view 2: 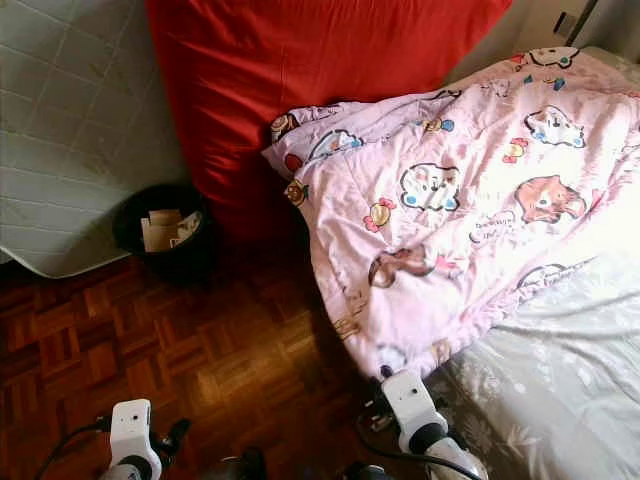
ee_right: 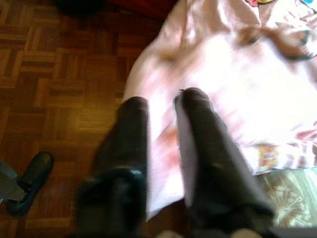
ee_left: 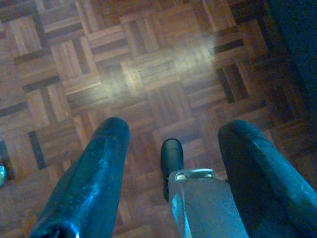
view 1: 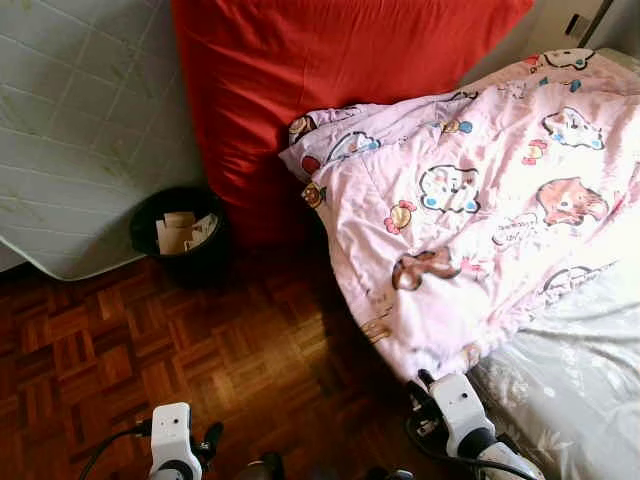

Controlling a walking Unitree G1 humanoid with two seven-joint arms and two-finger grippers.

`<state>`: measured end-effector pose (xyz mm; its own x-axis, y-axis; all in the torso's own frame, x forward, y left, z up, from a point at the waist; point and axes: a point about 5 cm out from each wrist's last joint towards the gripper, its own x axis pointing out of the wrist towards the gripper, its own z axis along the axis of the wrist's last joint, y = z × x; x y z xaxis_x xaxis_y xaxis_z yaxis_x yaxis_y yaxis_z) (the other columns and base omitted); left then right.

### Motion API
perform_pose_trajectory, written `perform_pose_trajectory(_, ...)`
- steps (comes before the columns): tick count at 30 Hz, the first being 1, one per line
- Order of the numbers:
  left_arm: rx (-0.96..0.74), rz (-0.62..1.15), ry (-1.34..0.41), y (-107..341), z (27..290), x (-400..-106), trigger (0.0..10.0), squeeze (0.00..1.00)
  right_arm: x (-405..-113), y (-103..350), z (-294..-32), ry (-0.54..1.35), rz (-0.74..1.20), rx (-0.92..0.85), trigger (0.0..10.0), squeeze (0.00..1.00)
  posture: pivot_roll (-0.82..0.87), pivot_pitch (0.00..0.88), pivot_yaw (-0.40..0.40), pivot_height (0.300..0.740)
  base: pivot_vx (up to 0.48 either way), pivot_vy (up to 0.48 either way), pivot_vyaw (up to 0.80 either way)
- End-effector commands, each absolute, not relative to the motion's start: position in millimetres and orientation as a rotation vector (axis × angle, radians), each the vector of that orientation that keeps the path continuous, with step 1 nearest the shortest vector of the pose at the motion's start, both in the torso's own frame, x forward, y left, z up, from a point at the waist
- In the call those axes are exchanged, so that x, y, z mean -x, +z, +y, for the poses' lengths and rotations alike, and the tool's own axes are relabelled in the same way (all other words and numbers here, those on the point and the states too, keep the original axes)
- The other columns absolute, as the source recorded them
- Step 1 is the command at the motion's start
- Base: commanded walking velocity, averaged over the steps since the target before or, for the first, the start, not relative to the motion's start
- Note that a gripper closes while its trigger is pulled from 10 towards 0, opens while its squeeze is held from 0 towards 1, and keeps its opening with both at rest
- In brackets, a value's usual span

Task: Clean up the room

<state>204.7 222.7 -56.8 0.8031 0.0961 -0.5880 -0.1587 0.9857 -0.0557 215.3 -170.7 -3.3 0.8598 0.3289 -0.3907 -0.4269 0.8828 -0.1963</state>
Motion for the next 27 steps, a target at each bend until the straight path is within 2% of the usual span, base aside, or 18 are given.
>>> perform_pose_trajectory(1,0.088,0.672,0.124,-64,221,-194,10.0,0.00,-209,-11,-169,0.418,0.390,0.276,10.0,1.00,0.02,0.217,0.002,0.740,0.000,0.000,0.00)
perform_pose_trajectory(6,0.091,0.669,0.119,-64,219,-195,10.0,0.00,-209,-13,-169,0.404,0.387,0.239,10.0,0.99,0.02,0.217,0.003,0.740,0.000,0.000,0.00)
perform_pose_trajectory(7,0.090,0.669,0.118,-64,219,-195,10.0,0.00,-209,-14,-169,0.396,0.392,0.230,10.0,0.54,0.02,0.217,0.002,0.740,0.000,0.000,0.00)
perform_pose_trajectory(8,0.090,0.669,0.118,-64,219,-195,10.0,0.00,-210,-15,-170,0.377,0.399,0.208,10.0,0.00,0.02,0.217,0.002,0.740,0.000,0.000,0.00)
perform_pose_trajectory(11,0.091,0.670,0.116,-64,219,-196,10.0,0.00,-213,-21,-175,0.293,0.423,0.126,10.0,0.00,0.01,0.214,0.005,0.740,0.000,0.000,0.00)
perform_pose_trajectory(14,0.091,0.673,0.109,-63,217,-197,10.0,0.00,-213,-43,-193,0.035,0.536,-0.123,10.0,0.00,0.01,0.215,0.009,0.740,0.000,0.000,0.00)
perform_pose_trajectory(17,0.085,0.684,0.096,-64,216,-198,10.0,0.00,-207,-56,-197,-0.055,0.639,-0.233,10.0,0.00,0.01,0.213,0.009,0.740,0.000,0.000,0.00)
perform_pose_trajectory(21,0.085,0.690,0.094,-64,215,-199,10.0,0.00,-201,-65,-198,-0.073,0.716,-0.227,10.0,0.00,0.01,0.206,0.006,0.740,0.000,0.000,0.00)
perform_pose_trajectory(27,0.094,0.700,0.101,-65,213,-198,10.0,0.00,-183,-79,-201,-0.204,0.822,-0.293,10.0,0.00,0.02,0.197,0.006,0.740,0.000,0.000,0.00)
